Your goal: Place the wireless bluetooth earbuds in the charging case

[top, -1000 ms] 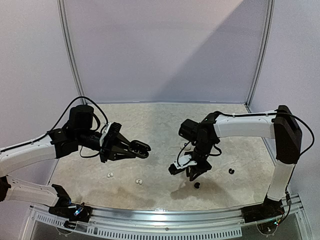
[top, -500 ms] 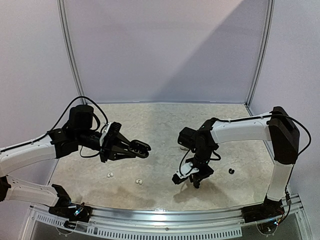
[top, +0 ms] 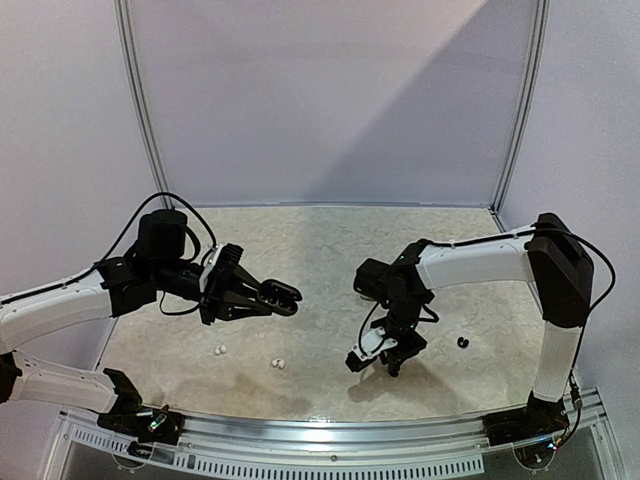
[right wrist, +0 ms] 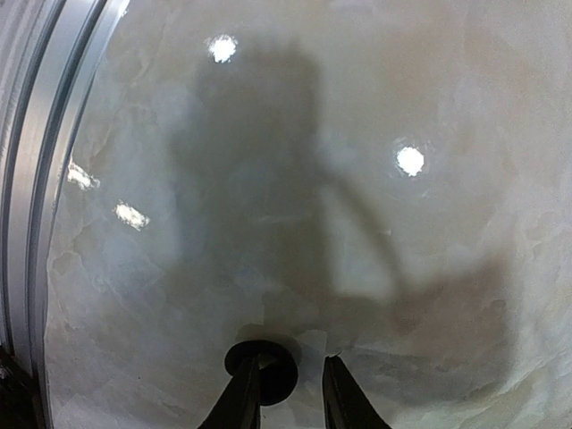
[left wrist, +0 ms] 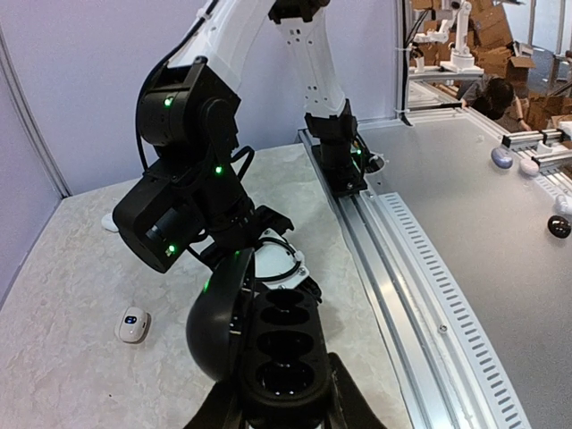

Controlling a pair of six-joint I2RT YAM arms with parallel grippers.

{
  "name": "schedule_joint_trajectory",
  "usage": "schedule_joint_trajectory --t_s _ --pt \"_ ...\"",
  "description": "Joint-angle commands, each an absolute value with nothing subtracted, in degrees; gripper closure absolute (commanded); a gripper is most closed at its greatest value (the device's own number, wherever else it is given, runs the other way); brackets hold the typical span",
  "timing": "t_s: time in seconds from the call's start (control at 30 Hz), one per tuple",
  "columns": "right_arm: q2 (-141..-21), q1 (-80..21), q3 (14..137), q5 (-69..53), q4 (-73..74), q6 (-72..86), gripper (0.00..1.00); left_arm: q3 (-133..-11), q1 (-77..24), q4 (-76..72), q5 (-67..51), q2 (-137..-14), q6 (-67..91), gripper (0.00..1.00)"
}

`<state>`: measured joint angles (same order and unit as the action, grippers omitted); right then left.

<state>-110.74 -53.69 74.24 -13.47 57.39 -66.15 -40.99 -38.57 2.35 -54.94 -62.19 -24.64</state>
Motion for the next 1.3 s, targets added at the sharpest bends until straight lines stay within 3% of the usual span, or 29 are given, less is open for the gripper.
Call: schedule_joint_trajectory --t_s 0.0,0.7,1.07,1.27 --pt "-109.8 -54.0 72.0 -11.5 57.4 -67.4 0.75 -41.0 -38.3 1.6 -54.8 -61.4 -24.7 1.0" --pt "-107.4 -54.2 68.3 -11.5 59.1 -67.3 0.8 -41.4 -38.4 2.3 -54.7 -61.7 -25.1 1.0" --pt "-106.5 -54.2 69.6 -12.3 58.4 -65.0 0.97 -42.0 -38.5 3.2 -54.6 -62.0 -25.5 1.0" --pt "-105.2 -54.1 73.2 -14.4 58.3 -58.2 1.0 -42.2 -38.4 3.6 -53.9 -61.9 -24.7 1.0"
